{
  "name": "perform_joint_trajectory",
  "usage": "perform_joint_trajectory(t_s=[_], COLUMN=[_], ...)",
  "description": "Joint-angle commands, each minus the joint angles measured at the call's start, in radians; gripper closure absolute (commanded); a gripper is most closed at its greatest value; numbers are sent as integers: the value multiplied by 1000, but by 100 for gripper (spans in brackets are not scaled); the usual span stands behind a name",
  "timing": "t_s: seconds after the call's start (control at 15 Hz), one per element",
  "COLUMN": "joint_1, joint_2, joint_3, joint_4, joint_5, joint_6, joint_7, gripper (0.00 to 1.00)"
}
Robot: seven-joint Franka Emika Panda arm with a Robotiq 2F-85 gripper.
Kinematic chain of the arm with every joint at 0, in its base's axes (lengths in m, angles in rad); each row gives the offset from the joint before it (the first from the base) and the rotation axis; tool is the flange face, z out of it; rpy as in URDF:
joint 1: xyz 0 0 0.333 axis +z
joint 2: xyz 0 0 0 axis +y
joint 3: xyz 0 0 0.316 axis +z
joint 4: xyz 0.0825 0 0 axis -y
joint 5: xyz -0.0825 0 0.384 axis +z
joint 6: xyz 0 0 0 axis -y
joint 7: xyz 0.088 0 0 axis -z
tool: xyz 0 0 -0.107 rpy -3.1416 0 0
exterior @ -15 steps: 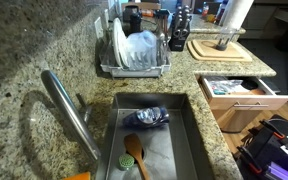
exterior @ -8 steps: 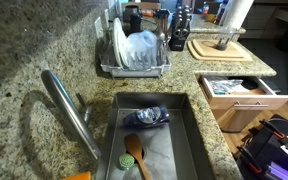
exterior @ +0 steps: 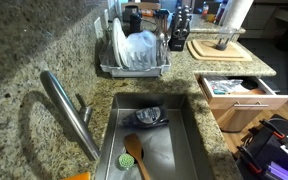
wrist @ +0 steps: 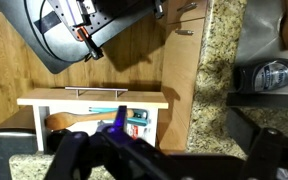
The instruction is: Remove the jar from the wooden board and put it on the countertop then close the open drawer
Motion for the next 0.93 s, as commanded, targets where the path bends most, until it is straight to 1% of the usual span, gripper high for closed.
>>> perform_joint_trajectory(t_s=[0.0, 0.07, 0.13, 0.2, 0.33, 0.53, 0.67, 0.73, 0.8, 0.87], joint_1=[-28, -83, -108, -127, -173, -224, -238, -233, -214, -211], joint_2=[5, 50, 148, 167, 226, 380, 506, 560, 422, 477], joint_3=[57, 87, 31, 11, -29, -93, -121, -130, -131, -141], joint_4=[1, 25, 113, 140, 230, 414, 534, 578, 458, 501], joint_5=[-20, -51, -43, -43, -30, -10, -12, -16, -32, -33], joint_6=[-3, 87, 113, 140, 151, 147, 135, 105, 150, 145], joint_7=[-25, 60, 67, 88, 121, 182, 252, 287, 236, 259], gripper=[0, 0, 0, 0, 0, 0, 0, 0, 0, 0])
